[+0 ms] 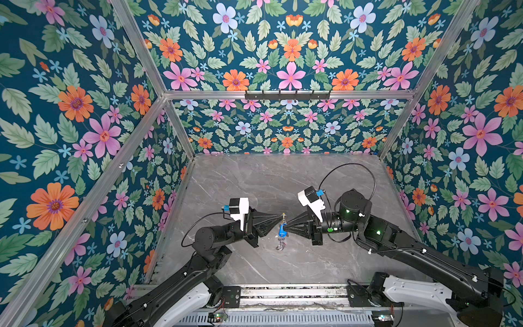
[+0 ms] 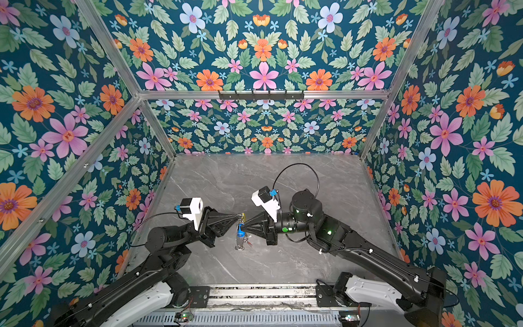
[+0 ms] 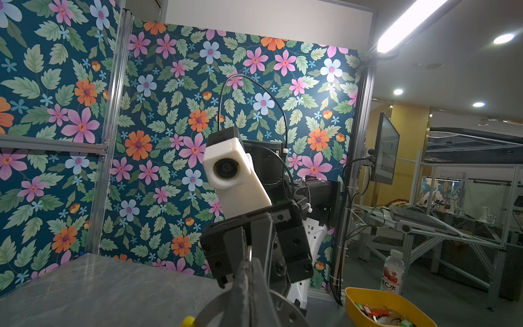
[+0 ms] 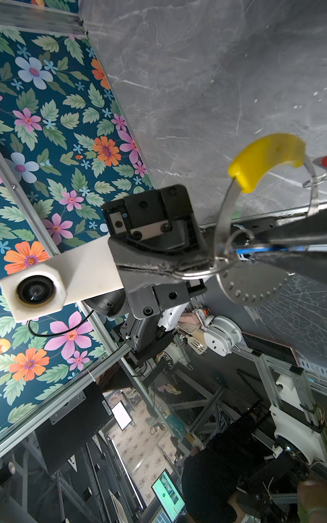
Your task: Remove the keys from the keyring
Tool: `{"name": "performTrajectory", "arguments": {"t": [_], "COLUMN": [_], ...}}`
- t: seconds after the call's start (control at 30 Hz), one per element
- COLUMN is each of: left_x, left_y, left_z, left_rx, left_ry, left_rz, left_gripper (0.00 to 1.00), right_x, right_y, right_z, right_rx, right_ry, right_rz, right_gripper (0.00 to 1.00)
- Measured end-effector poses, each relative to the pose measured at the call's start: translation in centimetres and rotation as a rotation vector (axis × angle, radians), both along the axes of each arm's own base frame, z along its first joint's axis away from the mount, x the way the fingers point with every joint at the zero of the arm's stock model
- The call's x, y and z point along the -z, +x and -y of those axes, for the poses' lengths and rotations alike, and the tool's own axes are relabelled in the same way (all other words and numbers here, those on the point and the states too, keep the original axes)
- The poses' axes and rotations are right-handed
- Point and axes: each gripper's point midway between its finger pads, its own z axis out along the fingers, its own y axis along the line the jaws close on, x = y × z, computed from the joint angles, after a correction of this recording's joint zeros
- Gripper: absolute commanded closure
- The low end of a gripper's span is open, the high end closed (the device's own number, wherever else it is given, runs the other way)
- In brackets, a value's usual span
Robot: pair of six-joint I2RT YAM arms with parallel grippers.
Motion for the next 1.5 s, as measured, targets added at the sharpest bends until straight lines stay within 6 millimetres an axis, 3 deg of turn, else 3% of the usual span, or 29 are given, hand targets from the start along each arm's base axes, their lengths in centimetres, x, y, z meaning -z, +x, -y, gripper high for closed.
{"name": "performTrajectory", "arguments": {"t": [0.2,0.47,0.77,0.9,1.2,1.5], "left_x": [-0.8,-0.4,-0.7,0.1,0.4,0.5], "left_y": [-0.4,-0.1,0.2,0.4,0.7,0.6], "left_z": [-0.1,0.6,1.0,1.1,1.3,1.2], "left_rx": [-0.001,0.002,-0.011,-0.017,-0.021,-0.020], "left_ry": [0.018,0.113,0.193,0.217,0.225,0.222], "left_rz": [0.010,-0.016,-0.043,-0.062,-0.067,-0.068], "left_gripper": [1.00,1.00,1.00,1.00,1.00,1.00], "right_x": [-1.2,-0.5,0.9,0.7,-2.7,-3.3], "right_y": [-0.2,0.3,-0.3,-0.9,0.0,1.8], "right_z": [1.2,1.5,1.9,2.7,3.5,1.8], "right_rx": [0.037,0.078,0.063,0.066,0.161,0.194], "right_ry": [-0.001,-0.036,-0.060,-0.027,0.127,0.168], "right_rz": [0.032,0.038,0.010,0.022,0.102,0.074], "right_gripper": [1.00,1.00,0.67,0.59,0.54,0.57]}}
